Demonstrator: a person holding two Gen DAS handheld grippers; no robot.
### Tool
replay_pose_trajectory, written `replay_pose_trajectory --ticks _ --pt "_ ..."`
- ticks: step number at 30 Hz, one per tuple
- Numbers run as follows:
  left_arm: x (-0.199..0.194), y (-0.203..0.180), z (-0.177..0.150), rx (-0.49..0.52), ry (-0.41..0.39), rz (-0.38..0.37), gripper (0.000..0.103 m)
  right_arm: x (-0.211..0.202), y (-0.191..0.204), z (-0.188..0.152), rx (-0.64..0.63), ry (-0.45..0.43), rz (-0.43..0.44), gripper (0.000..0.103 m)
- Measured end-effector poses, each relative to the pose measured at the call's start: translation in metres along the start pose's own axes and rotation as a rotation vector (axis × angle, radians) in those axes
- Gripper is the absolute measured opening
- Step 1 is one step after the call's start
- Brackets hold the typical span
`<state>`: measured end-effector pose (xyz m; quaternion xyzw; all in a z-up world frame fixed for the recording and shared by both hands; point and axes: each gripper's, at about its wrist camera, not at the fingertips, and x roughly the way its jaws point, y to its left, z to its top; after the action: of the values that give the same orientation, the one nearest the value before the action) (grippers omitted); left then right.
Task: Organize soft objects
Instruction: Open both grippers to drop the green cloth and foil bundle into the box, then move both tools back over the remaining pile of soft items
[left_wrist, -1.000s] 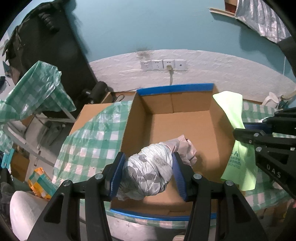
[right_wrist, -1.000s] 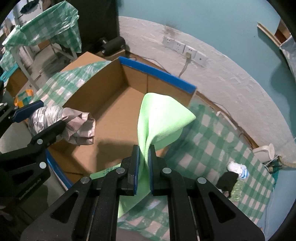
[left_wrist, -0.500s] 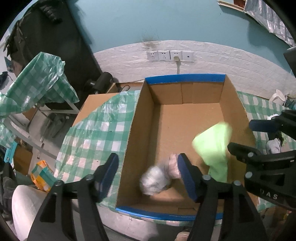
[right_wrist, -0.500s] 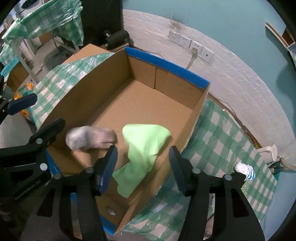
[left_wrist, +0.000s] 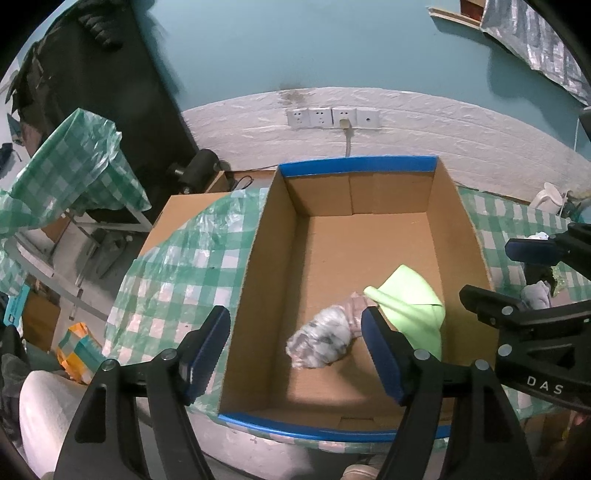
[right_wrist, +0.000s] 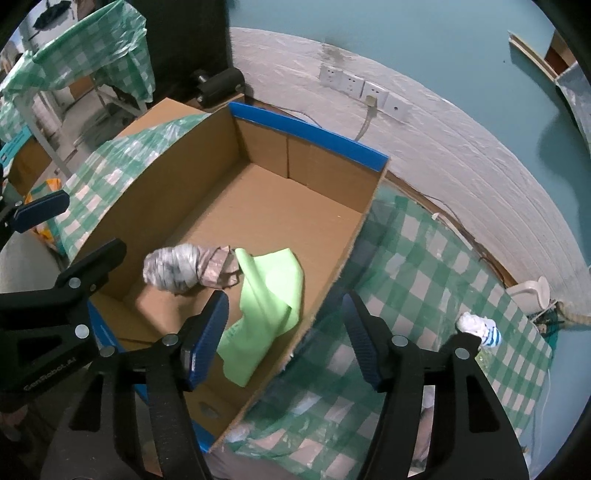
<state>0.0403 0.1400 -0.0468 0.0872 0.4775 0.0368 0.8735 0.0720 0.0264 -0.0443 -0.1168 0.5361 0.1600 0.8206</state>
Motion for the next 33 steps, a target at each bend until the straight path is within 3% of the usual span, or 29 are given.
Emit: replay_pose_trajectory --ticks 33 --pt "-0.033 -0.098 0.003 0.187 -0.060 -0.054 0.075 -0.036 -0.091 -0.075 0.167 -0.022 -0.048 0.066"
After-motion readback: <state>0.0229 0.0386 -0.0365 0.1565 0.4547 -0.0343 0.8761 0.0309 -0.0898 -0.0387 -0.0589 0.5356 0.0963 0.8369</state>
